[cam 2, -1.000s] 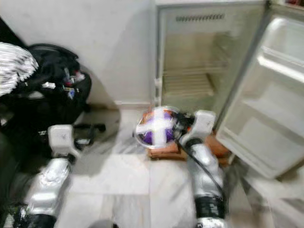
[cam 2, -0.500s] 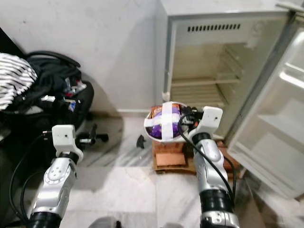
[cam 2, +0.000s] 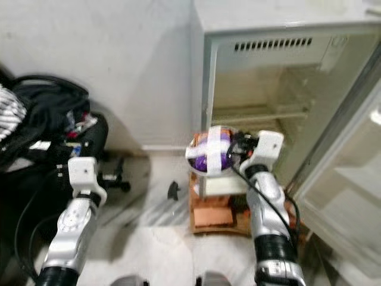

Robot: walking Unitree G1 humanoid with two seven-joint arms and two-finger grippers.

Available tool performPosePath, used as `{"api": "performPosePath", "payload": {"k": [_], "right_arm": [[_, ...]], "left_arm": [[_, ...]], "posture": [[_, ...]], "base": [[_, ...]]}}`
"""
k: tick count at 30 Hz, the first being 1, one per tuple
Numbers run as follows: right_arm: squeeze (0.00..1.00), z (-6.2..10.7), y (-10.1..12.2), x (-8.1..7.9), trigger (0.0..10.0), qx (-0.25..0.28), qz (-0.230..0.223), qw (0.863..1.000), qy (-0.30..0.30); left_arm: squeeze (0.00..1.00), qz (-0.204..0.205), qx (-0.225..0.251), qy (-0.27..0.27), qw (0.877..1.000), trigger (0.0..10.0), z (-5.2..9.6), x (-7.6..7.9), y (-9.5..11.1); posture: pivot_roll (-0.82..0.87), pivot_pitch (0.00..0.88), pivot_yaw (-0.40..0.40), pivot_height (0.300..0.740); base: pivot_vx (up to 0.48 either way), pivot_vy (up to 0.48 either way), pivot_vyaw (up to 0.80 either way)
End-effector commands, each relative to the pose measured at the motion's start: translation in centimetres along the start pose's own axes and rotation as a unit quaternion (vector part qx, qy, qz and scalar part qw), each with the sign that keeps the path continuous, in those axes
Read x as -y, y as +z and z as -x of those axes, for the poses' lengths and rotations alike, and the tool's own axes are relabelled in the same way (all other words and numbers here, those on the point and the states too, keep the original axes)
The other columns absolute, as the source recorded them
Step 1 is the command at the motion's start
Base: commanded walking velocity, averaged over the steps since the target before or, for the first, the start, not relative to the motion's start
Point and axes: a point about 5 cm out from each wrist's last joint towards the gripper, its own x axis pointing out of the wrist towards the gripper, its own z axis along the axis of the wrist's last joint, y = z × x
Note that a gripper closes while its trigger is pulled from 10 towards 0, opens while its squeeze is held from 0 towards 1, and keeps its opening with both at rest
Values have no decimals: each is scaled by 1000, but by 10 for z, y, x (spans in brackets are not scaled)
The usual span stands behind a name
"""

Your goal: Restocking fridge

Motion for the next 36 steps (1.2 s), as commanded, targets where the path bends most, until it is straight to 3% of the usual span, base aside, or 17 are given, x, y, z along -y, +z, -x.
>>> {"api": "performPosePath", "payload": {"k": [1, 6, 14, 31, 36], "right_arm": [[0, 2, 0, -12, 10000, 7, -20, 999, 38], [0, 14, -8, -14, 10000, -10, -20, 998, 66], [0, 27, -16, -6, 10000, -25, -16, 998, 59], [0, 25, -11, -7, 10000, -19, -17, 998, 56], [0, 25, -11, -7, 10000, -20, -17, 998, 59]], "left_arm": [[0, -6, 0, 13, 1000, 10000, 3, -10, 0], [0, -6, -1, 14, 1000, 10000, 5, -10, -1], [0, -18, 3, 4, 1000, 10000, 6, -9, 0], [0, -15, 2, 6, 1000, 10000, 4, -7, 0], [0, -15, 2, 6, 1000, 10000, 5, -7, 0]], "posture": [[-42, 0, 26, 740], [-40, 0, 22, 740], [-44, 0, 26, 740], [-47, 0, 26, 740], [-48, 0, 26, 740]], "base": [[0, 0, 0], [0, 0, 0], [0, -70, 0], [0, -302, 0], [0, 0, 0]]}}
